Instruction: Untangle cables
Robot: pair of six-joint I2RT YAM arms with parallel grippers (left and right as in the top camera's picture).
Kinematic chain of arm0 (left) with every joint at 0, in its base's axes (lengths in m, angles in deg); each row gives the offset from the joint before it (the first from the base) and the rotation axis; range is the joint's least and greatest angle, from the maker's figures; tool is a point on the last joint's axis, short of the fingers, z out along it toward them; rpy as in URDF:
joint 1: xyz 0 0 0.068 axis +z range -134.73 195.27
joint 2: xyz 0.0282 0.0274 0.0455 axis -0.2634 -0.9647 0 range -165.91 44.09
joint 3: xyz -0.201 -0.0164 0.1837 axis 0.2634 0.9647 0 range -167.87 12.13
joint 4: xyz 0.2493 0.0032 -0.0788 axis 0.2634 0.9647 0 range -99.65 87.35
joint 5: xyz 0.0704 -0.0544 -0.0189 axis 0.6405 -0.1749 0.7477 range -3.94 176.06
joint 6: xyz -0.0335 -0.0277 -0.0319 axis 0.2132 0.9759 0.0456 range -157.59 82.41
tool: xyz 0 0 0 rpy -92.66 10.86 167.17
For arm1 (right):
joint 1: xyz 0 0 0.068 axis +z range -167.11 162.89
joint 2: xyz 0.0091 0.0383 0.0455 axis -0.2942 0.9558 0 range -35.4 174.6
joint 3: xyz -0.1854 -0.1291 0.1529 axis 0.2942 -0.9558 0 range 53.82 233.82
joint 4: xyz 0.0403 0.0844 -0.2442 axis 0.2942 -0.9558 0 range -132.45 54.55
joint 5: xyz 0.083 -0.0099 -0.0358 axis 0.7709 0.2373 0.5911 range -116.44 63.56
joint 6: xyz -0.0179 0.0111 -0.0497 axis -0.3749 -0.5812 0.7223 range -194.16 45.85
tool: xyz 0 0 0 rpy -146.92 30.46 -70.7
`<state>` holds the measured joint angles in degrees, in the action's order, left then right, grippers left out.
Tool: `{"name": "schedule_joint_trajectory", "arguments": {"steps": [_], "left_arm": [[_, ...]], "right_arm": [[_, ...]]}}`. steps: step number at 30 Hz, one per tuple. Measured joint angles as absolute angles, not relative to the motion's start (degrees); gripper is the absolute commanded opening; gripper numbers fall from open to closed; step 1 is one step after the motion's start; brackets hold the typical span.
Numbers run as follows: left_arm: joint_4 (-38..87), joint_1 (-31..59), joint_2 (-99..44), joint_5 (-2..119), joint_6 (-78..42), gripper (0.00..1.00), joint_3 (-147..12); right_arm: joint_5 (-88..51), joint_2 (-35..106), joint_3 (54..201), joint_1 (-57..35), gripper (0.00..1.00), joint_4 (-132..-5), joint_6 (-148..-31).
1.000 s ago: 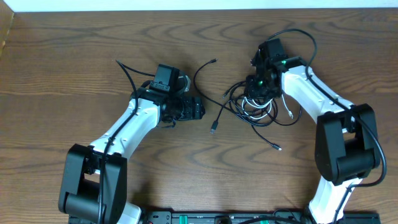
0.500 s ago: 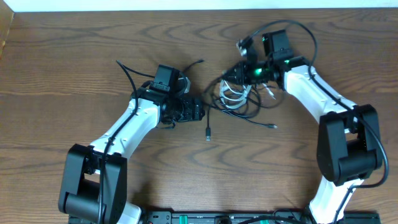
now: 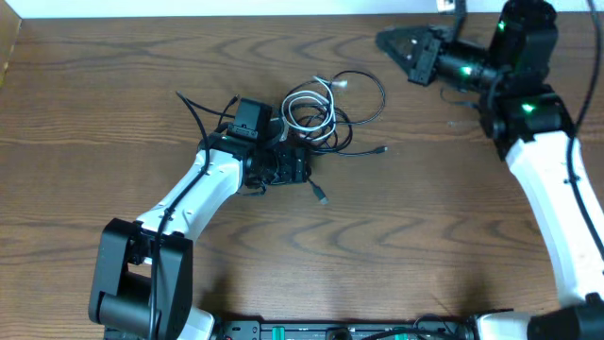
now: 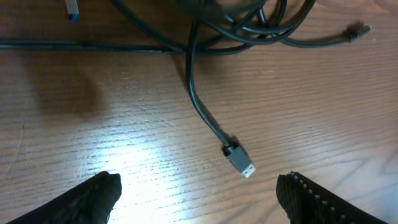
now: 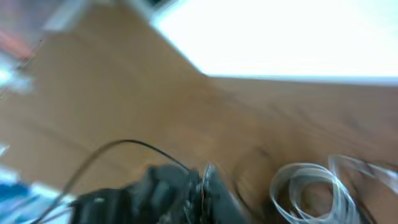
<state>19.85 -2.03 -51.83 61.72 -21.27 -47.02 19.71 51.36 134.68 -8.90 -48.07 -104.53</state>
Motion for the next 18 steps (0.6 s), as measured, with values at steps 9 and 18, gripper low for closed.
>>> {"name": "schedule_joint_trajectory", "arguments": {"steps": [9,18], "left_arm": [[10.2,-0.8,-51.5,61.5,-21.2,0.86,-46.9],[-1.3,0.6,-50.0,66.0,-14.9,0.87,-47.1]], "right_arm": [[-6.6,50.0,136.3,-9.2,0.14,-81.2,-93.2],[-20.2,50.0,136.4,-9.3,0.53,-92.2,-88.3]]}}
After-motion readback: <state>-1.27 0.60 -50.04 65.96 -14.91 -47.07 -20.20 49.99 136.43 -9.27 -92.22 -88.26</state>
